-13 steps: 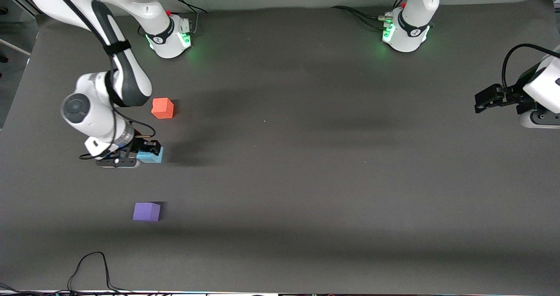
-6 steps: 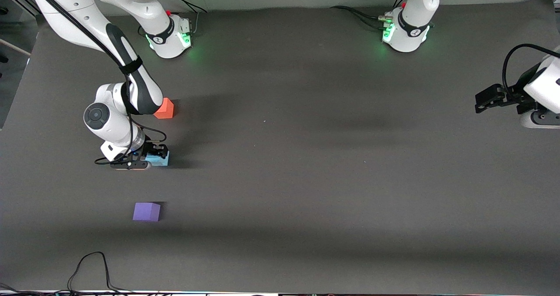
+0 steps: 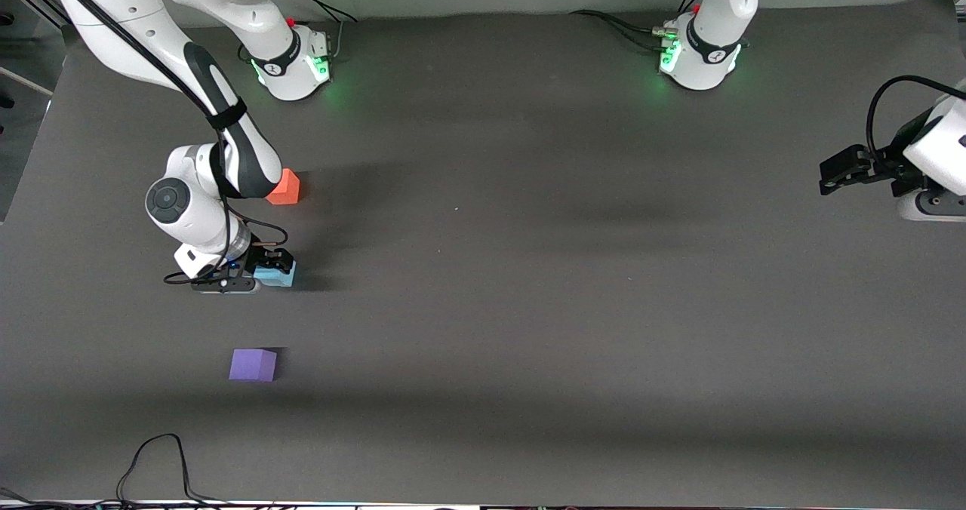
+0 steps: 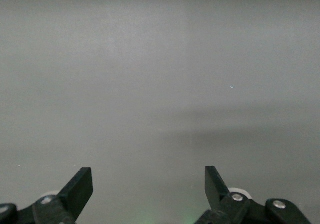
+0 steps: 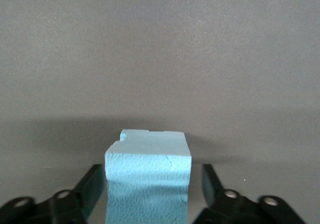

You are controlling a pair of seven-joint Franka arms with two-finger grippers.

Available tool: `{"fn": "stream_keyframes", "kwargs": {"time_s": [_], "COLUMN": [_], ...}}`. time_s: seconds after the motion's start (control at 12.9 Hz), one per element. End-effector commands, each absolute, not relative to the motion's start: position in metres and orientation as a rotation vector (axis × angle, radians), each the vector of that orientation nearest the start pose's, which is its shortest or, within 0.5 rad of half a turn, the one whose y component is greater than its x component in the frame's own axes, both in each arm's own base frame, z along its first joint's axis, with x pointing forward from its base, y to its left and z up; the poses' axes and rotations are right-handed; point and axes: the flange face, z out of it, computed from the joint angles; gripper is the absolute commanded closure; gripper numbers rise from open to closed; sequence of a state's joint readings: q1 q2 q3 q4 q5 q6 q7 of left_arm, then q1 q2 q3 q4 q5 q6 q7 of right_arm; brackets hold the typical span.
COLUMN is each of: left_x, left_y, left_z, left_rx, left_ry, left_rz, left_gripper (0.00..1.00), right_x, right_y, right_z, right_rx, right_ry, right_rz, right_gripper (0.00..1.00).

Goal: Place blue block between orange and purple blocks

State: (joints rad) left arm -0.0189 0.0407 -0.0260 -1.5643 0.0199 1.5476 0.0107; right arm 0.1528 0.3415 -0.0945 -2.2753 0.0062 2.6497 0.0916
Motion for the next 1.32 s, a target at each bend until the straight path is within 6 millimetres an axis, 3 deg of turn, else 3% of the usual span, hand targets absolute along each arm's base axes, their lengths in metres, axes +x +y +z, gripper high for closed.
{"fn": "stream_keyframes", "kwargs": {"time_s": [0.0,0.39,0.7,0.85,1.01,1.08,1.24], "left_x": [0.557,0.558,0.557,0.557,0.558,0.557,0.557], "left_y": [-0.024,-0.025,-0.026,-0.026,-0.026,-0.026,-0.026], "left_z": [0.604,0.605,0.605,0.605,0.605,0.605,0.605], "left_rx": [-3.124,-3.123,-3.123,-3.124,-3.123,-3.123,-3.123], "left_ry": [0.113,0.11,0.108,0.108,0.106,0.106,0.106], "left_rz": [0.086,0.084,0.084,0.084,0.081,0.083,0.083], "left_gripper": [0.0,0.0,0.0,0.0,0.0,0.0,0.0], "right_x": [0.542,0.541,0.54,0.539,0.534,0.534,0.532], "right_y": [0.028,0.013,0.001,-0.001,-0.004,-0.004,-0.002], "right_z": [0.253,0.39,0.514,0.567,0.61,0.622,0.625], "right_rx": [-3.144,-3.094,-3.093,-3.095,-3.097,-3.098,-3.098], "right_ry": [0.04,0.089,0.102,0.097,0.099,0.1,0.094], "right_rz": [-0.134,-0.296,-0.142,-0.092,-0.078,-0.064,-0.036], "right_gripper": [0.0,0.0,0.0,0.0,0.0,0.0,0.0]}}
